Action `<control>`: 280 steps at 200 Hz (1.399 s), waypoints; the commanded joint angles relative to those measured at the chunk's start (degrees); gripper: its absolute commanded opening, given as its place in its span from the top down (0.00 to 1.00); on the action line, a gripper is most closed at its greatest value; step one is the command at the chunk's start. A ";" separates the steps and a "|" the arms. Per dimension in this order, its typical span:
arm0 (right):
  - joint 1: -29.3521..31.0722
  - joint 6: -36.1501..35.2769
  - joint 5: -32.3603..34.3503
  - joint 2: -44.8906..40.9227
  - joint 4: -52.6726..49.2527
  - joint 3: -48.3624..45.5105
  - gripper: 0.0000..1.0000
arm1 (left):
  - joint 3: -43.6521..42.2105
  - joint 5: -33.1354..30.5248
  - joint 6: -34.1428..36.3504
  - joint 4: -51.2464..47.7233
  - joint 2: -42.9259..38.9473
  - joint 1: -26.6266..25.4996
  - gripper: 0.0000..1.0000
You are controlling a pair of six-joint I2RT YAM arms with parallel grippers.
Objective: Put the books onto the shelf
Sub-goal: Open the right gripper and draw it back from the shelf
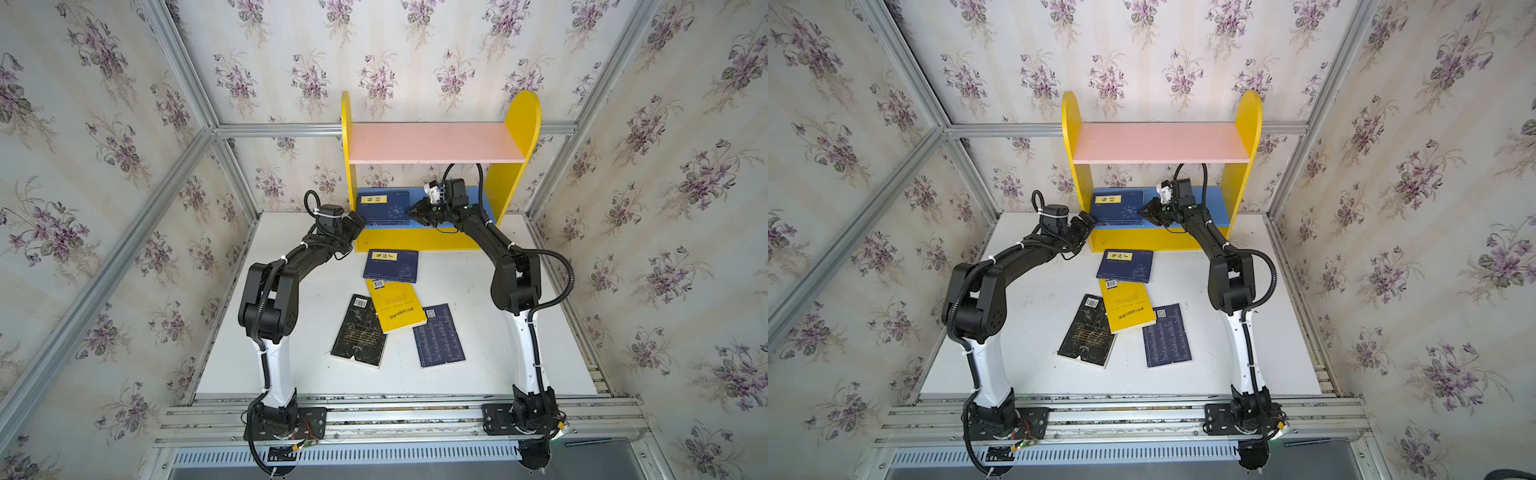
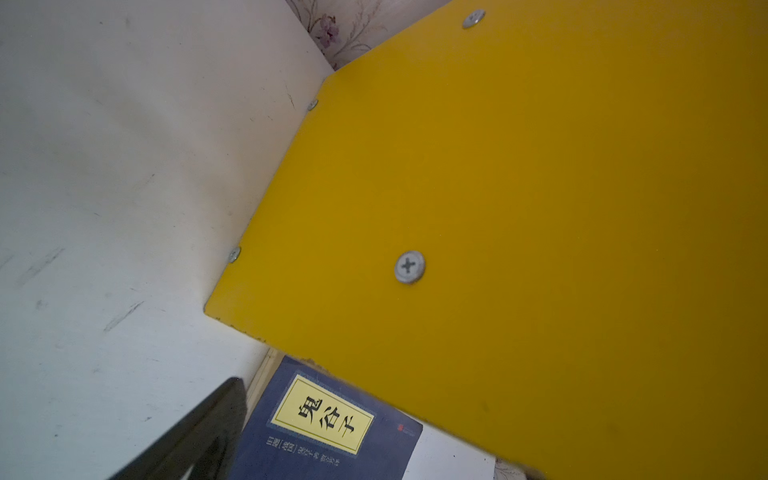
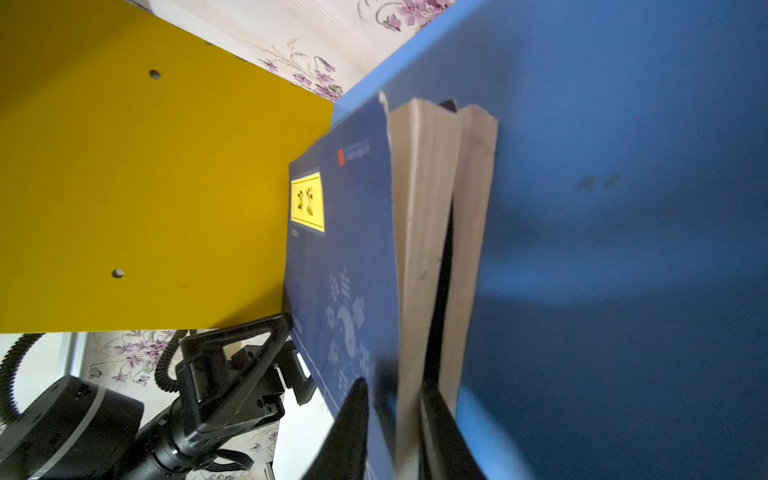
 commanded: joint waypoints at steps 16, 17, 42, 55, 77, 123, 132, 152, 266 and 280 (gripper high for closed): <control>0.13 -1.45 0.79 0.94 0.02 3.70 0.79 | 0.11 -2.59 -0.79 -4.73 0.51 0.30 0.01; 0.13 -1.47 0.84 0.94 -0.04 3.74 0.79 | 0.12 -2.56 -0.80 -4.77 0.51 0.29 0.01; 0.44 -2.33 1.17 1.05 -0.79 4.83 0.78 | 0.09 -2.28 -0.74 -4.73 0.60 0.28 0.01; 0.64 -2.55 1.17 1.19 -1.05 5.16 0.78 | 0.05 -2.25 -0.81 -4.73 0.69 0.28 0.01; 0.81 -2.55 1.19 1.78 -2.01 5.50 0.78 | 0.13 -2.26 -0.81 -4.74 0.69 0.28 0.01; 1.10 -3.94 3.44 1.91 -4.30 5.91 0.67 | 1.54 -1.17 1.81 -4.40 -0.26 0.20 0.01; 1.10 -4.60 4.49 1.98 -5.55 6.51 0.66 | 2.19 -0.64 3.86 -3.94 -0.89 0.07 0.01; 1.02 -5.79 6.95 2.00 -8.06 7.81 0.65 | 2.18 0.62 7.86 -1.53 -3.03 0.04 0.01; 1.27 -10.56 10.12 -3.33 -13.25 6.35 0.52 | -4.50 9.07 14.24 1.77 -10.83 0.02 0.01; 1.27 -10.45 10.02 -6.12 -12.23 2.93 0.51 | -6.89 10.64 15.45 1.77 -12.79 -0.05 0.01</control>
